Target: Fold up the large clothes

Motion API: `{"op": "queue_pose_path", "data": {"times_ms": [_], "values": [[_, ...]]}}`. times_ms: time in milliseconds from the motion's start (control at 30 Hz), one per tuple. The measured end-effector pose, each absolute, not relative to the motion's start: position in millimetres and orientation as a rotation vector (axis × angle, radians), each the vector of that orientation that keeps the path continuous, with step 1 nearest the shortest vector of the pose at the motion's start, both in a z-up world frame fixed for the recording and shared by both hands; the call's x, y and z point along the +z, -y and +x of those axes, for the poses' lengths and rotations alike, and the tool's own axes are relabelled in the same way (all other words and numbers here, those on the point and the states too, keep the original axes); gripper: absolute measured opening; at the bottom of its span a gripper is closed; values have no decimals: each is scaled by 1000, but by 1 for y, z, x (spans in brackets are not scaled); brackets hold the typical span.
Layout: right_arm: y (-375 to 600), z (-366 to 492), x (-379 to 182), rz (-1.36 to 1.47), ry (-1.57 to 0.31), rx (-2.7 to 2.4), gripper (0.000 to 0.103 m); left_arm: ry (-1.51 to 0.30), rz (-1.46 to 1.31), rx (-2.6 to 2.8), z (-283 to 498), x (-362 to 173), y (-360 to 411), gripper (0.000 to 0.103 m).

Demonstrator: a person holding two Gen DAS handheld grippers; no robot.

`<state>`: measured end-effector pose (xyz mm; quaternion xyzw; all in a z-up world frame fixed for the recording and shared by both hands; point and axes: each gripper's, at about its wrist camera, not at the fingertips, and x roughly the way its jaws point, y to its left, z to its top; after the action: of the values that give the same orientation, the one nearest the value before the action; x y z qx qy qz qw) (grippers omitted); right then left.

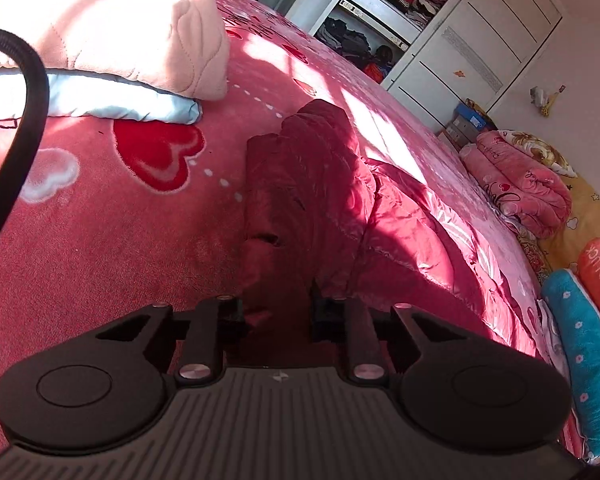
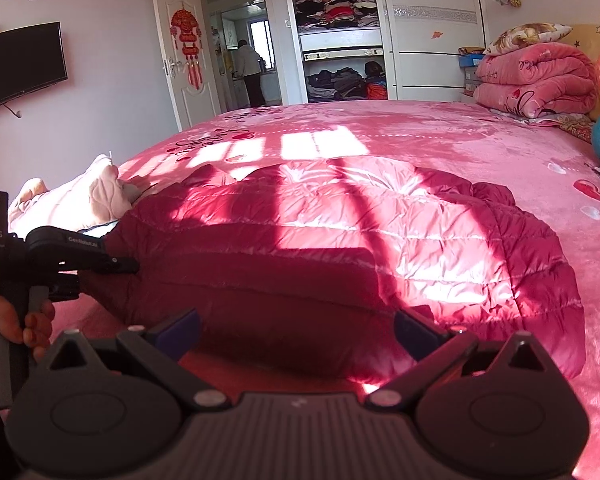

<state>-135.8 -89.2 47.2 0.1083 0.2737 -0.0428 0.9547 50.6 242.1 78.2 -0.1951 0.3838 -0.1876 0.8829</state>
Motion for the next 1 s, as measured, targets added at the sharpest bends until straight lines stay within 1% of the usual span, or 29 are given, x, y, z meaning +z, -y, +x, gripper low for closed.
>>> {"op": "queue_pose_path", "data": {"times_ms": [167, 467, 733, 833, 933, 967, 1000], "values": [[96, -139, 50, 249, -539, -137, 102, -821, -378, -416, 24, 96, -252, 18], [111, -154, 60, 347, -514, -201, 102, -910, -336, -482, -47, 101, -288, 19], [94, -168, 68, 313, -519, -185, 102, -900, -304, -513, -63, 96, -307, 27], [90, -172, 70, 299, -525, -173, 102, -896, -294, -531, -63, 99, -310, 31], [93, -176, 72, 308, -532, -176, 102, -902, -314, -540, -62, 104, -314, 45], [94, -178, 72, 310, -534, -180, 102, -900, -323, -539, -64, 106, -315, 53], [96, -180, 72, 312, -532, -186, 102, -897, -332, -541, -67, 109, -321, 58]]}}
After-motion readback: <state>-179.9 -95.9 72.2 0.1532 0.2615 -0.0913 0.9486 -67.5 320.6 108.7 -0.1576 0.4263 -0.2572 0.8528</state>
